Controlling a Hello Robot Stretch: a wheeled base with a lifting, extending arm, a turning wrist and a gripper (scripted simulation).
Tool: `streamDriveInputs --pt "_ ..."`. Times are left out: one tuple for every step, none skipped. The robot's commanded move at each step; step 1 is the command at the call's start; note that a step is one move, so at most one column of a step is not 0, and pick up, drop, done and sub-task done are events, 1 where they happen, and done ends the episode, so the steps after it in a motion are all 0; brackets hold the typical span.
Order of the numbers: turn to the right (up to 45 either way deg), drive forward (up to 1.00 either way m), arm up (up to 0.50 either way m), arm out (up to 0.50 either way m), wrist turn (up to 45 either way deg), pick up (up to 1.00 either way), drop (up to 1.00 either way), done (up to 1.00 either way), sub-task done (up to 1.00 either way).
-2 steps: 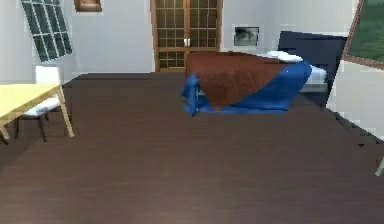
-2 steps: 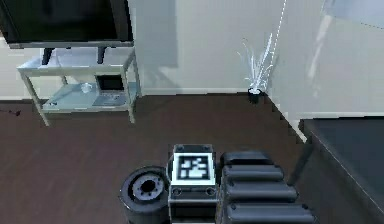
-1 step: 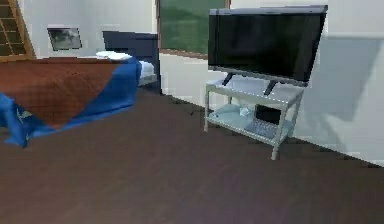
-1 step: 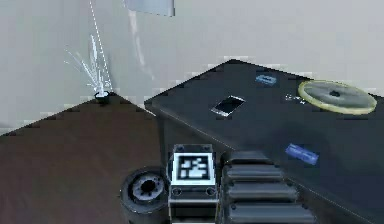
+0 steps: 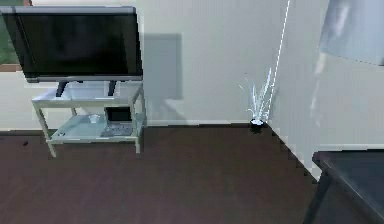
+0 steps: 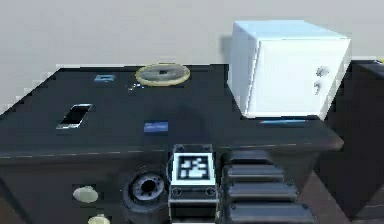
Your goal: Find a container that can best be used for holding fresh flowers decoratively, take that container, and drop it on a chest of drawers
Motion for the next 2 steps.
streamDriveInputs --pt "33.0 0.0 0.0 0.0 0.0 0.0 0.0 0.0 0.0" --pt "-45.0 0.0 0.0 0.0 0.0 0.0 0.0 0.0 0.0"
